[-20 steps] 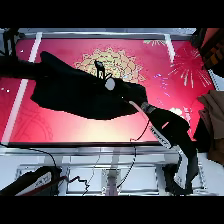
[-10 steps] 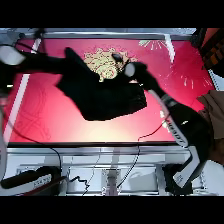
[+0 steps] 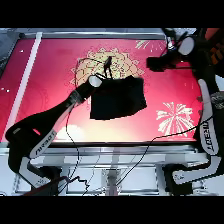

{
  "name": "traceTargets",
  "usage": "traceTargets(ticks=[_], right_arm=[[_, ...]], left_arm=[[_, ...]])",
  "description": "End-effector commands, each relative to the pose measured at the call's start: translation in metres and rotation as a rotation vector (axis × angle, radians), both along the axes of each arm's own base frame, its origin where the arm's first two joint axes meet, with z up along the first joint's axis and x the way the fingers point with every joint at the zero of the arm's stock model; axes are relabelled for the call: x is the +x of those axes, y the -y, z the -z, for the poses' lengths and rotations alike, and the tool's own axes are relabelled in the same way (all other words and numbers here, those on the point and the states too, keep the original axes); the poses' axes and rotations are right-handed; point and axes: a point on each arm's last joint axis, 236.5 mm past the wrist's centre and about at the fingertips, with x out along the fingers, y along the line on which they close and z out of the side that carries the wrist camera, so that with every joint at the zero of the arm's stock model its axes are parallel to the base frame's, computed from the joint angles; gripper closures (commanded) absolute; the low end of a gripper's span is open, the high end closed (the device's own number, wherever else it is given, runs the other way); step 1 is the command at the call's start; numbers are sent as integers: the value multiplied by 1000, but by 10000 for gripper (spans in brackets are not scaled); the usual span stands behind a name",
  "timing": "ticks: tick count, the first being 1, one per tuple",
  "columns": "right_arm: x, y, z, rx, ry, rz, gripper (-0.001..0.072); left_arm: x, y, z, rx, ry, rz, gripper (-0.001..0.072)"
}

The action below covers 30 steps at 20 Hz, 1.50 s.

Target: Fold the clothes and pants, and hang the long-sleeved shirts on hangers.

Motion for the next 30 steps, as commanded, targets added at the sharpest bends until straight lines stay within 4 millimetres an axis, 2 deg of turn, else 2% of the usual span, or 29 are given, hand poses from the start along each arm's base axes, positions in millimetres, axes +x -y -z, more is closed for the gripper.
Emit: traceTargets(ticks=[1,4,5,6,7,8,10,11,12,13,14,16,18,19,22,24,25,27,30], right_arm=[[-1,67,1,-46,-16,90,654],[-16,119,9,-105,-72,75,673],[-23,131,14,-102,-90,49,674],[-25,131,21,-19,-95,38,674],[-29,119,27,90,-93,-15,674],[-36,104,35,206,-98,-81,674],[-54,78,59,408,-157,-106,663],[-58,69,71,458,-180,-91,522],[-58,61,84,483,-192,-72,234],[-56,55,95,484,-194,-50,50],[-50,50,104,477,-186,-12,22],[-30,39,110,458,-144,67,22],[-16,19,108,451,-104,79,21],[-14,8,108,447,-98,69,21],[-23,-23,124,402,-140,-3,21],[-30,-29,144,369,-200,-5,21],[-34,-33,154,370,-234,-12,21],[-45,-34,178,370,-312,-19,21],[-51,-12,206,269,-356,-25,21]], left_arm=[[-7,11,9,-14,-29,7,11],[20,-24,-12,0,38,-32,17],[27,-38,-15,32,88,-15,105],[29,-51,-15,66,117,13,311],[27,-60,-12,89,125,49,532],[22,-65,-7,111,127,97,676],[15,-77,12,228,179,179,681],[13,-79,23,298,213,208,682],[11,-80,33,374,256,239,681],[8,-77,41,445,305,270,681],[4,-72,48,511,362,304,682],[-2,-54,51,616,504,359,682],[-15,-20,52,675,662,411,682],[-25,-4,58,690,710,445,682],[-77,32,99,709,698,598,681],[-107,44,115,716,679,678,681],[-115,47,117,724,688,701,681],[-116,47,118,754,725,723,681],[-106,39,118,786,738,723,680]])
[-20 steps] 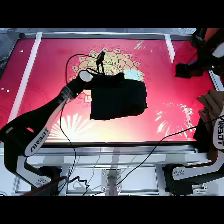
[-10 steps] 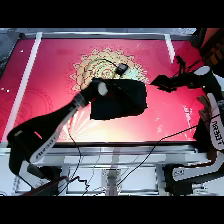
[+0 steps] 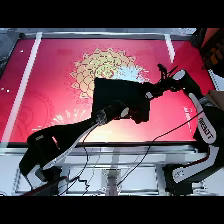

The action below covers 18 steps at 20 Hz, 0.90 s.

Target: Fold the clothes and pants, and hang the long-sleeved shirts on hangers.

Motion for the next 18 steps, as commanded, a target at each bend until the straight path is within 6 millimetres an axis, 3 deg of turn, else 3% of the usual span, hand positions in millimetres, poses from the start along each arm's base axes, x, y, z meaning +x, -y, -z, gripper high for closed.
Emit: traceTargets(ticks=[1,5,7,10,12,16,18], right_arm=[[-8,23,29,-106,-48,-32,21],[-4,59,13,-118,-44,-36,25],[-12,73,4,-102,-65,-70,26],[-27,82,8,-59,-115,-101,65],[-28,66,16,35,-137,-111,91],[-11,6,14,334,-134,-81,90],[-8,-10,26,326,-136,-88,78]], left_arm=[[4,-7,5,42,30,17,680],[21,-19,5,43,29,-19,680],[26,-23,5,43,28,-31,680],[27,-24,5,43,28,-33,680],[27,-24,5,43,28,-33,680],[28,-24,5,44,29,-34,680],[29,-25,5,43,29,-36,680]])
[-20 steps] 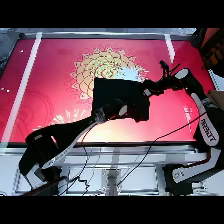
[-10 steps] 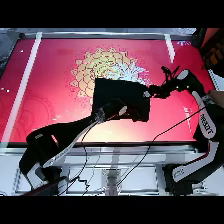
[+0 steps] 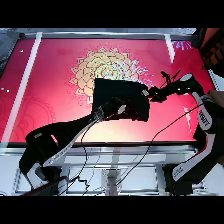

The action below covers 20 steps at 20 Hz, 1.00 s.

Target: Fold the clothes and pants, and hang the long-sleeved shirts on hangers.

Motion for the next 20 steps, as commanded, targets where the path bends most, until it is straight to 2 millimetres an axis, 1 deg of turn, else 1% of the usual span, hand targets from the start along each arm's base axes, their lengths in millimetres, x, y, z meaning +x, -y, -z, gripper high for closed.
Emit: traceTargets(ticks=[1,2,4,8,9,10,11,12,13,14,15,17,19,20], right_arm=[[12,-36,8,75,17,10,23],[16,-44,12,51,21,25,5],[19,-70,15,33,33,19,22],[-5,-132,15,31,47,-123,24],[-7,-144,16,23,62,-138,25],[-6,-155,17,14,83,-145,38],[-3,-162,19,4,107,-142,188],[0,-167,19,-4,128,-134,458],[5,-171,20,-9,148,-120,655],[11,-172,19,-14,168,-103,673],[20,-171,18,-18,191,-76,674],[34,-164,7,5,213,-16,674],[53,-153,-20,99,213,81,675],[65,-142,-40,157,220,139,675]], left_arm=[[1,-1,0,0,0,-3,680],[2,-1,0,0,0,-4,680],[3,-2,0,0,0,-5,680],[7,-6,0,2,1,-14,680],[10,-11,1,21,8,-13,680],[14,-24,3,77,24,-1,680],[13,-40,4,149,26,13,680],[13,-63,3,233,17,15,681],[16,-82,-4,280,8,-7,681],[20,-96,-17,285,2,-32,681],[28,-103,-35,263,20,-56,681],[45,-120,-82,197,82,-109,681],[57,-147,-125,160,130,-169,681],[63,-167,-144,156,154,-205,681]])
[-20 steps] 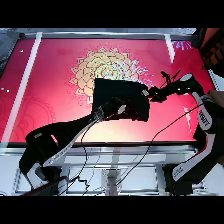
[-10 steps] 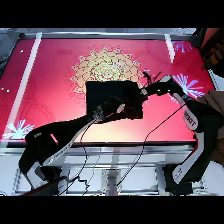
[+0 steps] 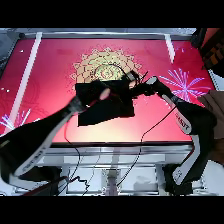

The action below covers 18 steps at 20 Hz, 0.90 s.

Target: Fold the clothes and pants, and hang the long-sleeved shirts on hangers.

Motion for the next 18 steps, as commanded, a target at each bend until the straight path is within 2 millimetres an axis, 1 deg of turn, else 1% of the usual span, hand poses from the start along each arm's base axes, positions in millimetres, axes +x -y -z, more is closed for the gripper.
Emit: traceTargets(ticks=[1,2,3,5,6,7,8,9,11,12,13,14,15,16,17,18], right_arm=[[38,25,-58,185,32,164,675],[46,43,-84,240,51,197,675],[50,60,-108,285,69,213,674],[47,103,-164,346,133,229,674],[43,129,-194,362,181,246,673],[38,159,-224,361,243,283,673],[33,188,-252,344,309,330,674],[27,219,-280,321,378,392,673],[11,297,-334,245,520,598,673],[1,338,-355,191,585,714,673],[-14,381,-372,117,642,835,673],[-31,421,-383,38,680,948,673],[-51,461,-389,-35,693,1070,673],[-72,496,-390,-78,680,1187,673],[-94,526,-387,-107,651,1288,674],[-116,552,-377,-131,600,1376,674]], left_arm=[[17,-64,-65,-5,83,-108,681],[23,-88,-81,0,109,-148,681],[27,-111,-95,7,128,-189,681],[30,-155,-118,5,148,-276,681],[30,-178,-130,2,158,-322,680],[30,-200,-140,3,171,-368,681],[29,-228,-152,22,195,-426,681],[30,-260,-164,41,230,-509,681],[28,-324,-191,87,314,-684,680],[25,-351,-199,104,340,-747,680],[20,-373,-205,107,349,-800,680],[15,-390,-207,104,346,-849,680],[10,-404,-206,103,336,-897,680],[5,-417,-203,103,318,-944,680],[1,-426,-200,100,299,-982,680],[-3,-432,-197,97,283,-1010,680]])
